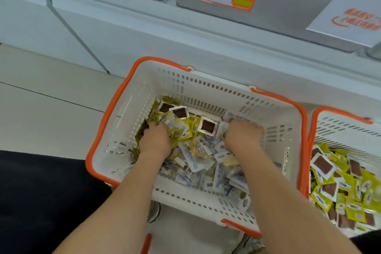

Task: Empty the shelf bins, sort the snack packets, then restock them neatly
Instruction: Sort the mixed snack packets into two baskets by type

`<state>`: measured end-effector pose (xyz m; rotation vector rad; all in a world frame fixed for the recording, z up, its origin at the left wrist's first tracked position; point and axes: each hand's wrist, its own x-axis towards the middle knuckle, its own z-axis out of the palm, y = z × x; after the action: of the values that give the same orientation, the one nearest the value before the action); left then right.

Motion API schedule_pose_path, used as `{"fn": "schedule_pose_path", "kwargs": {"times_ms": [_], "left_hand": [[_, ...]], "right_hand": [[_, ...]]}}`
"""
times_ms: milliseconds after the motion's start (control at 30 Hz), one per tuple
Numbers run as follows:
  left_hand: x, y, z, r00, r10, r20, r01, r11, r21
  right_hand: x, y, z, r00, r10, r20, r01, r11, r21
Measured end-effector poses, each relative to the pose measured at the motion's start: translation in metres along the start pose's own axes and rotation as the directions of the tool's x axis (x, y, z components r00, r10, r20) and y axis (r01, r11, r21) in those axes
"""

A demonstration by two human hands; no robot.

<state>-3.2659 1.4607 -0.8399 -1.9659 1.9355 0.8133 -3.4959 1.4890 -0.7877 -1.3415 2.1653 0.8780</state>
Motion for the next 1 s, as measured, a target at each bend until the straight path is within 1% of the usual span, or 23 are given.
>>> {"fn": "schedule_pose_path", "kwargs": {"times_ms": [33,67,100,133,200,233,333,400,467,500,600,633,667,700,733,800,833,867,900,933,967,1000], "left_hand": [[0.001,-0.001,0.0,1.0,0.015,0.016,-0.015,1.0,0.008],[0.001,-0.003,-0.001,0.999,0.014,0.037,-0.014,1.0,0.009],[0.001,-0.006,0.001,0.998,0.001,0.061,-0.002,1.0,0.005],[0.0,-0.01,0.002,0.996,-0.015,0.082,0.015,1.0,-0.005],[-0.003,-0.018,0.005,0.995,-0.038,0.095,0.041,0.999,-0.025],[-0.004,-0.021,0.006,0.996,-0.049,0.073,0.052,0.998,-0.035],[-0.003,-0.029,0.003,0.996,-0.076,-0.037,0.073,0.995,-0.073],[0.0,-0.031,0.002,0.992,-0.073,-0.101,0.063,0.993,-0.1],[0.001,-0.03,0.0,0.987,-0.071,-0.144,0.054,0.992,-0.116],[0.0,-0.029,-0.002,0.986,-0.075,-0.147,0.057,0.99,-0.126],[-0.003,-0.026,-0.002,0.984,-0.087,-0.154,0.06,0.983,-0.171],[-0.004,-0.027,-0.002,0.984,-0.081,-0.158,0.051,0.981,-0.185],[-0.005,-0.028,-0.002,0.986,-0.063,-0.156,0.033,0.981,-0.193],[-0.005,-0.029,-0.001,0.989,-0.046,-0.143,0.018,0.981,-0.192],[-0.005,-0.031,-0.001,0.991,-0.036,-0.129,0.012,0.983,-0.182],[-0.005,-0.033,-0.003,0.99,-0.054,-0.128,0.034,0.987,-0.157],[-0.004,-0.032,-0.006,0.988,-0.07,-0.135,0.051,0.989,-0.139],[-0.004,-0.031,-0.009,0.986,-0.082,-0.144,0.065,0.991,-0.119],[-0.005,-0.029,-0.013,0.985,-0.084,-0.15,0.071,0.993,-0.091],[-0.004,-0.026,-0.017,0.985,-0.074,-0.159,0.066,0.996,-0.057],[-0.005,-0.022,-0.021,0.984,-0.061,-0.166,0.057,0.998,-0.025],[-0.004,-0.018,-0.025,0.983,-0.041,-0.177,0.041,0.999,-0.007]], "right_hand": [[-0.003,-0.013,0.0,0.996,-0.027,-0.086,0.027,1.0,-0.005],[-0.003,-0.027,0.0,0.979,-0.088,-0.186,0.094,0.995,0.024],[-0.003,-0.041,0.002,0.949,-0.162,-0.272,0.191,0.978,0.086],[0.001,-0.055,0.004,0.915,-0.229,-0.333,0.298,0.939,0.173],[0.008,-0.08,0.012,0.875,-0.331,-0.354,0.443,0.842,0.309],[0.013,-0.09,0.016,0.863,-0.375,-0.338,0.483,0.808,0.336],[0.024,-0.111,0.029,0.807,-0.478,-0.348,0.577,0.763,0.291],[0.028,-0.121,0.037,0.807,-0.461,-0.369,0.581,0.733,0.355],[0.031,-0.131,0.041,0.852,-0.38,-0.361,0.519,0.711,0.474],[0.03,-0.136,0.042,0.869,-0.358,-0.342,0.488,0.735,0.47],[0.03,-0.143,0.05,0.889,-0.329,-0.319,0.431,0.838,0.335],[0.03,-0.143,0.051,0.889,-0.305,-0.343,0.417,0.848,0.327],[0.031,-0.142,0.053,0.881,-0.275,-0.384,0.416,0.837,0.355],[0.031,-0.14,0.053,0.874,-0.255,-0.414,0.432,0.797,0.421],[0.03,-0.137,0.052,0.871,-0.252,-0.423,0.463,0.709,0.532],[0.027,-0.128,0.043,0.862,-0.273,-0.427,0.506,0.431,0.747],[0.024,-0.122,0.033,0.86,-0.265,-0.437,0.505,0.313,0.805],[0.022,-0.114,0.021,0.865,-0.232,-0.444,0.493,0.232,0.838],[0.021,-0.103,0.009,0.876,-0.203,-0.438,0.474,0.187,0.861],[0.02,-0.092,-0.004,0.883,-0.196,-0.427,0.46,0.172,0.871],[0.022,-0.079,-0.016,0.886,-0.21,-0.414,0.454,0.208,0.866],[0.024,-0.063,-0.026,0.885,-0.239,-0.401,0.46,0.306,0.833]]}}
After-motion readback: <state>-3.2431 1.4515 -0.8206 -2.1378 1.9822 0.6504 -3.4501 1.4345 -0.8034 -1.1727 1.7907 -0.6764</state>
